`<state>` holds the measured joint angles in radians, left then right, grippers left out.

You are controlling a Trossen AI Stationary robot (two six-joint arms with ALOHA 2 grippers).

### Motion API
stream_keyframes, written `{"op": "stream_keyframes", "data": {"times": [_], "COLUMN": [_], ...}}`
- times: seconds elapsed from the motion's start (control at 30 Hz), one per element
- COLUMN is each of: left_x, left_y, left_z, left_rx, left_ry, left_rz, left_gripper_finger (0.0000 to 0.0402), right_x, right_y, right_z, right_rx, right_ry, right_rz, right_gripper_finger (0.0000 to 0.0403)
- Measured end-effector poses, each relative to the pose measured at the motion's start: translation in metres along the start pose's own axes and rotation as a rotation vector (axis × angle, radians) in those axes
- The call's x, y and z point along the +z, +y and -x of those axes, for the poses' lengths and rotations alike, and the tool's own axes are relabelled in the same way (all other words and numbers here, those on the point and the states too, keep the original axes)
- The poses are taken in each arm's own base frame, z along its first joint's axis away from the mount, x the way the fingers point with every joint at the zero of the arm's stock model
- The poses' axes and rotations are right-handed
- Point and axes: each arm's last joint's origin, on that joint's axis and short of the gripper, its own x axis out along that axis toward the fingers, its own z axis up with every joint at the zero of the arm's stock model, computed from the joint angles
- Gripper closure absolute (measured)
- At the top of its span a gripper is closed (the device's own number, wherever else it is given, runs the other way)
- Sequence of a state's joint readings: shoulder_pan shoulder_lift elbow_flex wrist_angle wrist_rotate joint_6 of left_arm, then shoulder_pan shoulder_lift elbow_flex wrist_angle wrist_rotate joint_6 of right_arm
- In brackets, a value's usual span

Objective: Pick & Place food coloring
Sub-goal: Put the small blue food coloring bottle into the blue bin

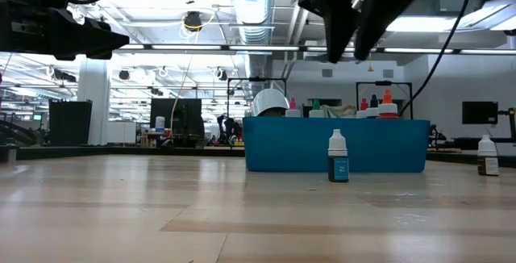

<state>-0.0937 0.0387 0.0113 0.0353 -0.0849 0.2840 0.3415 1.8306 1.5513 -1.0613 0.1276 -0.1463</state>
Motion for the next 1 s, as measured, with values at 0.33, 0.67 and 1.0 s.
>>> {"op": "stream_keyframes", "data": {"times": [0.33,0.67,1.0], "left_x": [0.0,-0.001,-0.002], "left_y": [0.0,0.0,-0.001], "left_z": [0.0,-0.001,-0.001], "left_rx": [0.0,-0.002,-0.005], "left_ry": [0.0,0.014,0.02], "left_rz": [0.0,-0.001,-0.002], "left_gripper_finger": [0.0297,0.0297,0.0297], "right_x": [0.014,0.018,0.017], "right_y": [0.018,0.018,0.012], "right_z": [-0.028,-0.053,-0.073], "right_rx": [0.03,0.036,0.037], "right_ry": [-0.006,0.031,0.072], "right_rz": [0.049,0.055,0.038], "right_gripper_finger": [0.0223,0.0232,0.0236]}}
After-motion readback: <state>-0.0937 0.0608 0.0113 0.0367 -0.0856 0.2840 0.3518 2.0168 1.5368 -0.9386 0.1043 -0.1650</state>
